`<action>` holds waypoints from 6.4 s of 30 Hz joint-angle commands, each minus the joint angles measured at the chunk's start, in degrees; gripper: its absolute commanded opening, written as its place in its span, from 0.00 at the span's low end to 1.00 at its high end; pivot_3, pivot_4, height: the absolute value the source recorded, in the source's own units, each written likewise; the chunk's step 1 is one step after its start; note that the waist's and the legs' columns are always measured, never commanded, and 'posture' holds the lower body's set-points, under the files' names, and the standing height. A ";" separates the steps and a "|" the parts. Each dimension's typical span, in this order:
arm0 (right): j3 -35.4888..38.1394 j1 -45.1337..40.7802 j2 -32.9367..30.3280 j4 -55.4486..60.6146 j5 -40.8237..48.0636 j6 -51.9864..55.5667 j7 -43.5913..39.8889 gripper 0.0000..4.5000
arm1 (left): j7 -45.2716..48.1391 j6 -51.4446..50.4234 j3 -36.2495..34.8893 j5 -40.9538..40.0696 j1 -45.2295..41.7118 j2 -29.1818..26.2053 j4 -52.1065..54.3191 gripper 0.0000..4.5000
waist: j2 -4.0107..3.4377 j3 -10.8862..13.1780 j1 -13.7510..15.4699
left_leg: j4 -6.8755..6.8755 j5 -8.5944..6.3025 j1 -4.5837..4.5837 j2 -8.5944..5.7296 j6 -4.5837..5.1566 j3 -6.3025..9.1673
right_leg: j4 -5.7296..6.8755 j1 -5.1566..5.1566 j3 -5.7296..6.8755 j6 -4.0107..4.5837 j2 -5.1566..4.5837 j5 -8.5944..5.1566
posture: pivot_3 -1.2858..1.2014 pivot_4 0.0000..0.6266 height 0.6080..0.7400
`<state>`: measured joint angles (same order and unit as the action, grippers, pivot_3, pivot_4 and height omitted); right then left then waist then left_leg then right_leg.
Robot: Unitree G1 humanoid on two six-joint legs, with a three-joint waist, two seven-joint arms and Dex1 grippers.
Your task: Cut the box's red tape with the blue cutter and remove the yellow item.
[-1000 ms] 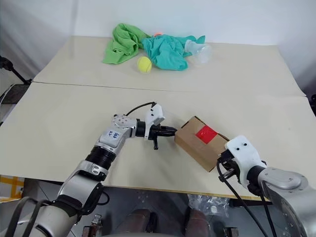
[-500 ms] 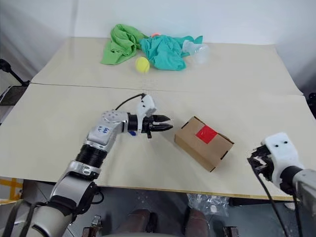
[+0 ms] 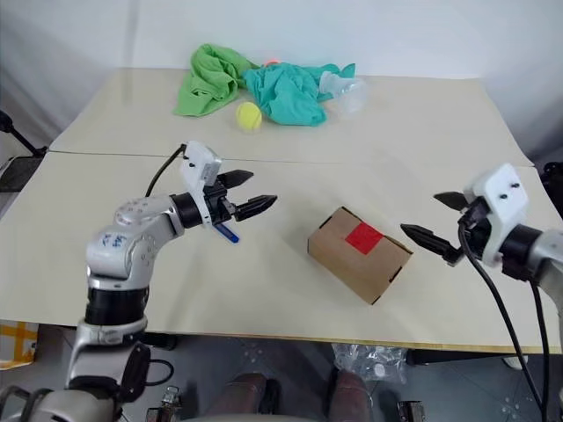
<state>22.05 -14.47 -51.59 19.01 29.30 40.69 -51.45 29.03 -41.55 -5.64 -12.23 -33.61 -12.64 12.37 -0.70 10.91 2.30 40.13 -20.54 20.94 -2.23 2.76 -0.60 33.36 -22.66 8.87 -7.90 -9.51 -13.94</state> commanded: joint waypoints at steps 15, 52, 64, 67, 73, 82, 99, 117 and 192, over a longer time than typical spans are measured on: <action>-18.21 -19.39 1.62 -22.46 -4.65 -12.74 -13.82 1.00 | -45.02 -23.46 -0.45 18.43 11.99 25.65 25.43 0.79 | 0.12 0.07 0.72 | 0.03 0.01 0.07 0.02 -0.03 0.00 | -0.06 -0.02 0.03 0.00 0.01 0.01 | 0.52 0.24 1.00; -18.19 -18.72 1.11 -23.66 -6.85 -13.16 -17.09 1.00 | -56.42 -30.89 -1.32 10.34 2.16 31.99 15.41 0.71 | 0.10 0.06 1.99 | 0.08 -0.04 0.14 0.01 -0.14 0.07 | -0.07 -0.06 0.02 0.01 0.02 0.00 | 0.52 0.24 1.00; -18.59 -18.73 1.58 -23.37 -6.68 -13.03 -16.42 1.00 | -57.30 -26.91 -1.95 6.86 0.79 33.53 10.05 0.71 | 0.11 0.06 1.94 | 0.08 -0.05 0.15 0.01 -0.15 0.05 | -0.07 -0.07 0.02 0.01 0.02 0.00 | 0.52 0.24 1.00; -18.62 -18.77 1.58 -23.40 -6.68 -13.05 -16.44 1.00 | -57.71 -26.17 -2.20 5.91 0.71 33.53 9.09 0.71 | 0.10 0.06 1.91 | 0.08 -0.05 0.15 0.01 -0.15 0.05 | -0.07 -0.07 0.02 0.01 0.03 0.00 | 0.52 0.24 1.00; -18.64 -18.72 1.73 -23.49 -6.78 -13.19 -16.27 1.00 | -57.45 -23.15 -0.48 4.20 -0.83 32.64 6.81 0.71 | 0.10 0.06 2.14 | 0.12 -0.05 0.14 0.01 -0.15 0.05 | -0.05 -0.07 0.02 0.01 0.02 0.00 | 0.52 0.24 1.00; -18.36 -17.85 1.57 -22.78 -6.57 -12.93 -15.90 1.00 | -59.94 -23.60 -3.73 0.80 -1.76 35.39 2.16 0.71 | 0.03 0.02 2.18 | 0.13 -0.05 0.10 0.00 -0.15 0.05 | -0.04 -0.03 0.00 0.01 0.02 0.00 | 0.52 0.24 1.00; -18.41 -17.57 1.69 -22.81 -6.70 -12.81 -15.32 1.00 | -69.56 -37.52 -10.20 -0.59 -1.62 37.91 3.64 0.40 | -0.53 -0.33 1.60 | -0.15 -0.14 -0.67 0.01 -0.32 -0.47 | 0.03 0.27 -0.56 0.01 0.05 0.00 | 0.52 0.24 1.00; -18.93 -17.98 2.08 -23.06 -6.87 -12.84 -15.28 1.00 | -70.91 -48.63 -16.27 2.56 0.25 40.04 12.72 0.40 | -0.56 -0.34 -0.97 | -0.19 -0.39 -0.93 0.28 -0.77 -0.91 | 0.10 0.19 -1.27 0.02 0.35 -0.01 | 0.52 0.24 1.00; -49.74 -12.71 22.77 6.29 -16.62 0.32 4.55 0.96 | 25.83 15.75 21.45 9.46 23.13 -37.01 7.78 0.10 | 0.47 -7.02 -0.87 | -0.29 -0.65 -0.52 1.46 -0.56 -2.67 | 0.61 -1.67 -2.81 0.93 1.92 0.15 | 0.52 0.00 1.00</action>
<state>-30.50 -27.21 -29.47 24.03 11.01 40.77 -46.66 56.09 -24.34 15.22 -3.54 -11.46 -50.24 18.99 -0.22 3.89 1.43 39.92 -21.22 20.42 -0.76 2.25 -3.29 33.99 -24.32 6.04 -6.97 -7.59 -13.78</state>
